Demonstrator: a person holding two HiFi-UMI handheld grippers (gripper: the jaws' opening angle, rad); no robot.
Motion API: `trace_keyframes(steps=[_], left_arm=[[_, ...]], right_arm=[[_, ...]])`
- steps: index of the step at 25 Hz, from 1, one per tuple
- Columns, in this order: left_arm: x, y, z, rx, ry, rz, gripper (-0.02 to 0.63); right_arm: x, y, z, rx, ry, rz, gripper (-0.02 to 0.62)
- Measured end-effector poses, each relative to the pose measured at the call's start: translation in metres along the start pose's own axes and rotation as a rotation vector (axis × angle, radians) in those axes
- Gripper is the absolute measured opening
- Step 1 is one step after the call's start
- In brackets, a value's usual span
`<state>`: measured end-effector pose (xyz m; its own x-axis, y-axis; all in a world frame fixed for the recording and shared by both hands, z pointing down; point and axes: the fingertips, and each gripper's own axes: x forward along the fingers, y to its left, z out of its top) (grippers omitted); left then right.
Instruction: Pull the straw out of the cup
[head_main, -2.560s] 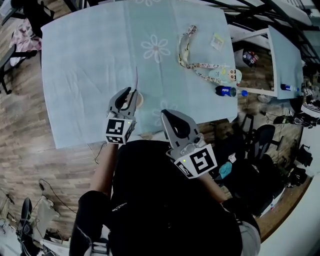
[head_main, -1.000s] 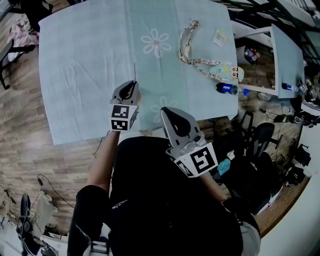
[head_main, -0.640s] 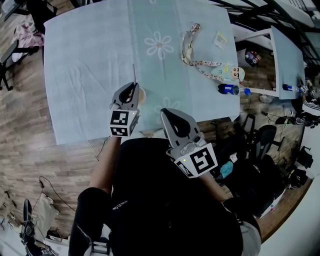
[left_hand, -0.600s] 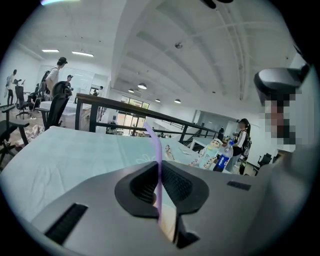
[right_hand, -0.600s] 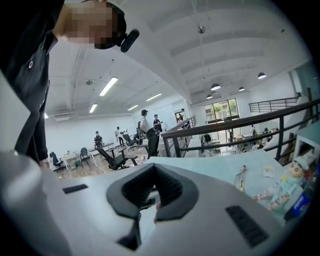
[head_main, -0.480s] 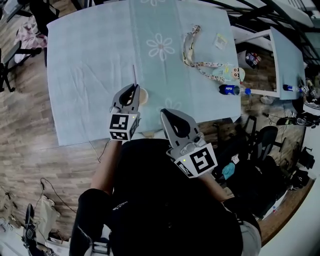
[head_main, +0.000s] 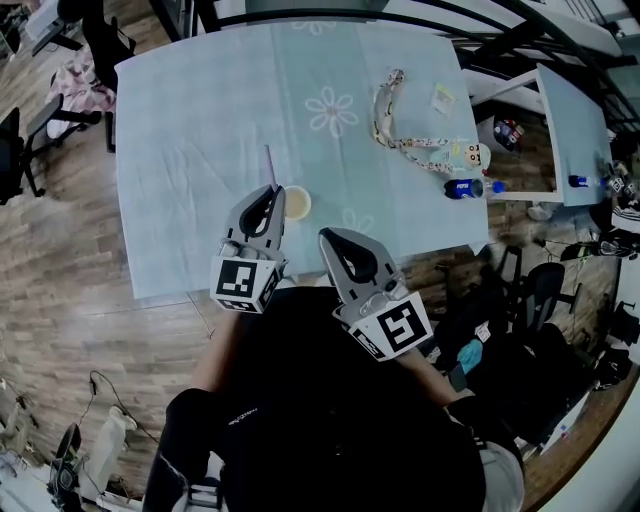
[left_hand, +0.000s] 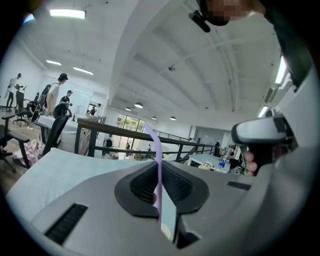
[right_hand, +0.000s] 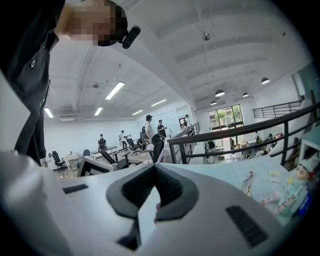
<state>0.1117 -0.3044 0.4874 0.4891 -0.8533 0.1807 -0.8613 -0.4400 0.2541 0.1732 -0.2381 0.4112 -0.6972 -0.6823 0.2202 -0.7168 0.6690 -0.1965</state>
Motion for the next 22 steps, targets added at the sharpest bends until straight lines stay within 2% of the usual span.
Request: trace_keyframes(steps=[12,22], left_arm=[[-0.063,-0.009,0.075,0.037,-0.173,0.009,0.029],[-0.092,-0.022,0.109,0.058,-0.251,-0.032,0.029]], right_arm=[[-0.002,0.023,0.016,-0.044,-0.074,0.015,0.009],[-0.003,0.033,0.029,-0.059,-0.113,0.020,0.009]])
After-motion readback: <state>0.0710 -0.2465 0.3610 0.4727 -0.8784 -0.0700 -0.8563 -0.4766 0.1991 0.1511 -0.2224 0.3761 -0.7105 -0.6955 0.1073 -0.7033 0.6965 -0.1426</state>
